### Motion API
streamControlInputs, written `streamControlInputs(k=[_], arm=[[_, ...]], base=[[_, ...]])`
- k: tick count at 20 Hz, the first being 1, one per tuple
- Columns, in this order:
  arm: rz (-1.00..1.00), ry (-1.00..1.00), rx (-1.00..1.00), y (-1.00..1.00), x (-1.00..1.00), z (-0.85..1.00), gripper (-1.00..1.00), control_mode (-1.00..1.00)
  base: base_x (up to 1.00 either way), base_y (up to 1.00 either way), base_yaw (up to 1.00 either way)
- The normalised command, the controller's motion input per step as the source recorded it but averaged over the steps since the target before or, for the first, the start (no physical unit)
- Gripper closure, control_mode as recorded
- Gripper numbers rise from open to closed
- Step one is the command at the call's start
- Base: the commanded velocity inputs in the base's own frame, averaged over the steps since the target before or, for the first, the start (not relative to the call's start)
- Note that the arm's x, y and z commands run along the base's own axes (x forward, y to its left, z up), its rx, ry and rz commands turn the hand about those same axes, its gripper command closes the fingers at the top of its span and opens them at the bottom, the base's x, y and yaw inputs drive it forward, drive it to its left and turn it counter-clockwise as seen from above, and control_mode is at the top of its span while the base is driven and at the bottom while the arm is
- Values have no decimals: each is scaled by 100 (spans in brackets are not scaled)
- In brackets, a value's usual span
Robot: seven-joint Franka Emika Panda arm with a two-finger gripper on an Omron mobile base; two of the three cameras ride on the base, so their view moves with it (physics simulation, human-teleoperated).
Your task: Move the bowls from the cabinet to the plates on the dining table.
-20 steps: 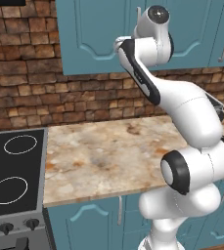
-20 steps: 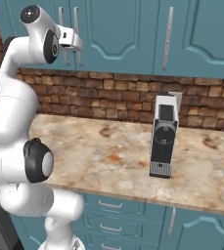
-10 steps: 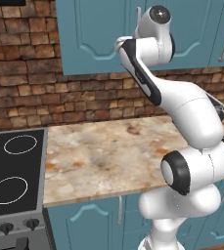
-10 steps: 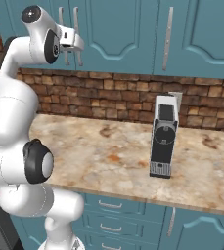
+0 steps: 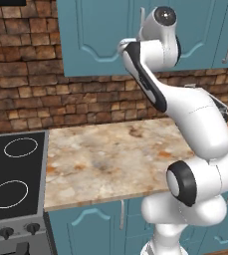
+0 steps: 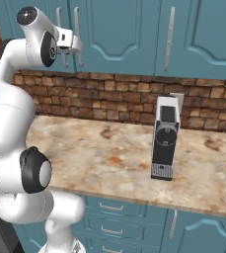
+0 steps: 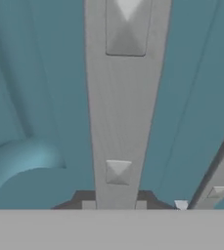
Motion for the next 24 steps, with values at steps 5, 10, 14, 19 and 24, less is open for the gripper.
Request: streamControlInputs(k=[5,10,14,19,24], arm=[[0,-5,0,25,-46,0,100,-100],[0,-3,0,34,-38,0,100,-100],[0,0,0,38,-35,0,100,-100],[0,4,0,42,-24,0,100,-100],[0,9,0,44,-38,0,100,-100]], base=[[0,0,0],[0,0,0],[0,0,0],[0,0,0],[0,0,0]])
